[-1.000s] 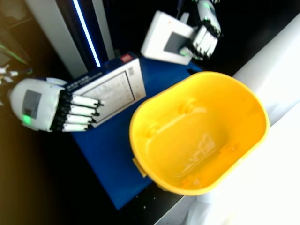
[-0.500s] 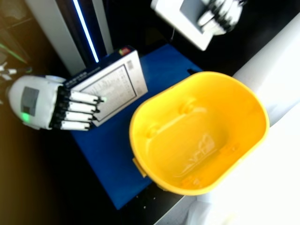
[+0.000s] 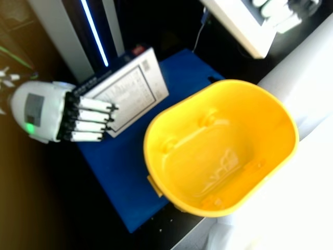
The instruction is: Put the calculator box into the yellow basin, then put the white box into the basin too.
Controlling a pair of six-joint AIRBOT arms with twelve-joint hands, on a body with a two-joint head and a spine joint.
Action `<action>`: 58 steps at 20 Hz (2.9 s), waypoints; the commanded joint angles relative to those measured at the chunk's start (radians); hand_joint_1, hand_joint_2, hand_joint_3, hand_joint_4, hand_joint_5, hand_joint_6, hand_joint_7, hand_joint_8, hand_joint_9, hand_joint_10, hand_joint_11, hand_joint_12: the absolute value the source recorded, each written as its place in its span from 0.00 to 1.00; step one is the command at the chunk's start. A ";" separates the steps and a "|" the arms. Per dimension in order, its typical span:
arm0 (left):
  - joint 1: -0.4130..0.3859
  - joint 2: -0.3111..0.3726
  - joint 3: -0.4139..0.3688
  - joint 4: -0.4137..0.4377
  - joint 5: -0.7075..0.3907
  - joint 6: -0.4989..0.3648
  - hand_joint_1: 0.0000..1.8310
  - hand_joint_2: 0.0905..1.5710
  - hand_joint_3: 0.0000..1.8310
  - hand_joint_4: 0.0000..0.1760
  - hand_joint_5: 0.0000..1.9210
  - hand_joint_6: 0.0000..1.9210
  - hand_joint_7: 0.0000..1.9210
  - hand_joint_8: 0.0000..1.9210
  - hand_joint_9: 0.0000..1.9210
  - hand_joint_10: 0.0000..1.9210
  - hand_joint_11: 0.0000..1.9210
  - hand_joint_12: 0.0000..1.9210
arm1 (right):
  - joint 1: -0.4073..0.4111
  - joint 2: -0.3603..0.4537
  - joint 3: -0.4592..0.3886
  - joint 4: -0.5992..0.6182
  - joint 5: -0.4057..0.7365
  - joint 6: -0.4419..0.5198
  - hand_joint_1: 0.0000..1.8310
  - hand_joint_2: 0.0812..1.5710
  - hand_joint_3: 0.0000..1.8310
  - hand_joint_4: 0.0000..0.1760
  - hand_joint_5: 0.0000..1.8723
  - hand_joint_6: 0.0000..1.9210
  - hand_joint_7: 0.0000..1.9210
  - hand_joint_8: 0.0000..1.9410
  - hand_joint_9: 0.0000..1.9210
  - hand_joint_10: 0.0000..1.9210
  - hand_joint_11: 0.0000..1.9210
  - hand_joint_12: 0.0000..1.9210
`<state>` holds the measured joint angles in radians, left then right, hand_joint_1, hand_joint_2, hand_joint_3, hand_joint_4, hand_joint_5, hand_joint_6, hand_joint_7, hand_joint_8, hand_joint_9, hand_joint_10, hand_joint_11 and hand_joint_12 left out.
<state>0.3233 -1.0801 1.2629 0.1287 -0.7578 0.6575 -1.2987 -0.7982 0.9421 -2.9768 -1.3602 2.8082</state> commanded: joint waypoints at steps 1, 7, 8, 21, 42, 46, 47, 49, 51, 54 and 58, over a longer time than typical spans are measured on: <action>-0.021 -0.017 0.022 -0.025 -0.037 -0.006 0.75 0.71 0.00 0.00 0.50 0.47 0.46 0.59 0.45 0.70 0.38 0.76 | 0.013 -0.003 0.004 -0.018 -0.119 0.012 0.76 0.67 0.00 0.00 0.52 0.44 0.56 0.45 0.52 0.59 0.48 0.76; -0.077 -0.155 0.169 0.009 0.185 -0.005 0.75 0.71 0.00 0.00 0.44 0.56 0.49 0.52 0.46 0.69 0.38 0.76 | 0.039 -0.002 0.005 -0.035 -0.118 0.007 0.76 0.67 0.00 0.00 0.52 0.47 0.56 0.46 0.52 0.57 0.49 0.73; -0.080 -0.171 0.187 0.011 0.205 -0.005 0.74 0.72 0.00 0.00 0.47 0.54 0.45 0.58 0.40 0.75 0.26 0.84 | 0.039 -0.003 0.005 -0.035 -0.118 0.007 0.76 0.66 0.00 0.00 0.52 0.48 0.57 0.44 0.53 0.56 0.49 0.72; -0.090 -0.220 0.257 0.006 0.273 -0.007 0.38 0.49 0.00 0.42 0.13 0.01 0.06 0.01 0.00 0.00 0.00 0.01 | 0.041 -0.002 0.005 -0.035 -0.117 0.006 0.76 0.66 0.00 0.00 0.51 0.50 0.56 0.44 0.54 0.56 0.52 0.71; -0.600 0.263 -0.107 0.146 0.275 0.314 0.48 0.84 0.00 0.27 0.31 0.81 0.26 0.04 0.09 0.43 0.00 0.83 | 0.118 0.088 -0.021 -0.035 -0.217 0.003 0.82 0.66 0.00 0.00 0.51 0.47 0.57 0.42 0.56 0.45 0.44 0.75; -0.643 0.261 -0.108 0.068 0.341 0.455 0.48 0.84 0.00 0.27 0.31 0.81 0.26 0.04 0.09 0.43 0.00 0.83 | 0.137 0.121 -0.021 -0.035 -0.258 -0.014 0.82 0.66 0.00 0.00 0.51 0.47 0.57 0.42 0.56 0.45 0.44 0.75; -0.648 0.255 -0.109 0.035 0.348 0.498 0.48 0.84 0.00 0.27 0.31 0.81 0.26 0.04 0.09 0.43 0.00 0.83 | 0.138 0.129 -0.020 -0.035 -0.278 -0.018 0.82 0.66 0.00 0.00 0.51 0.47 0.57 0.42 0.56 0.45 0.44 0.75; -0.650 0.238 -0.109 -0.045 0.356 0.611 0.48 0.84 0.00 0.27 0.31 0.81 0.26 0.04 0.09 0.43 0.00 0.83 | 0.138 0.143 -0.020 -0.035 -0.323 -0.021 0.82 0.66 0.00 0.00 0.51 0.47 0.57 0.42 0.56 0.45 0.44 0.75; -0.647 0.231 -0.107 -0.135 0.370 0.726 0.48 0.84 0.00 0.27 0.31 0.81 0.26 0.04 0.09 0.43 0.00 0.83 | 0.138 0.145 -0.018 -0.035 -0.352 -0.028 0.82 0.66 0.00 0.00 0.51 0.47 0.57 0.42 0.56 0.45 0.44 0.75; -0.606 0.206 -0.071 -0.216 0.370 0.774 0.48 0.84 0.00 0.27 0.31 0.81 0.26 0.04 0.09 0.43 0.00 0.83 | 0.171 0.151 -0.007 -0.035 -0.372 -0.054 0.82 0.66 0.00 0.00 0.51 0.47 0.57 0.42 0.56 0.45 0.44 0.75; -0.550 0.158 -0.023 -0.264 0.353 0.775 0.48 0.84 0.00 0.27 0.31 0.81 0.26 0.04 0.09 0.43 0.00 0.83 | 0.207 0.151 0.025 -0.034 -0.387 -0.055 0.82 0.66 0.00 0.00 0.51 0.47 0.57 0.42 0.56 0.45 0.44 0.75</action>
<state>-0.2161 -0.9184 1.2438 -0.1425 -0.2771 1.4296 -1.1023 -0.6533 0.9634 -2.9776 -1.6192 2.7472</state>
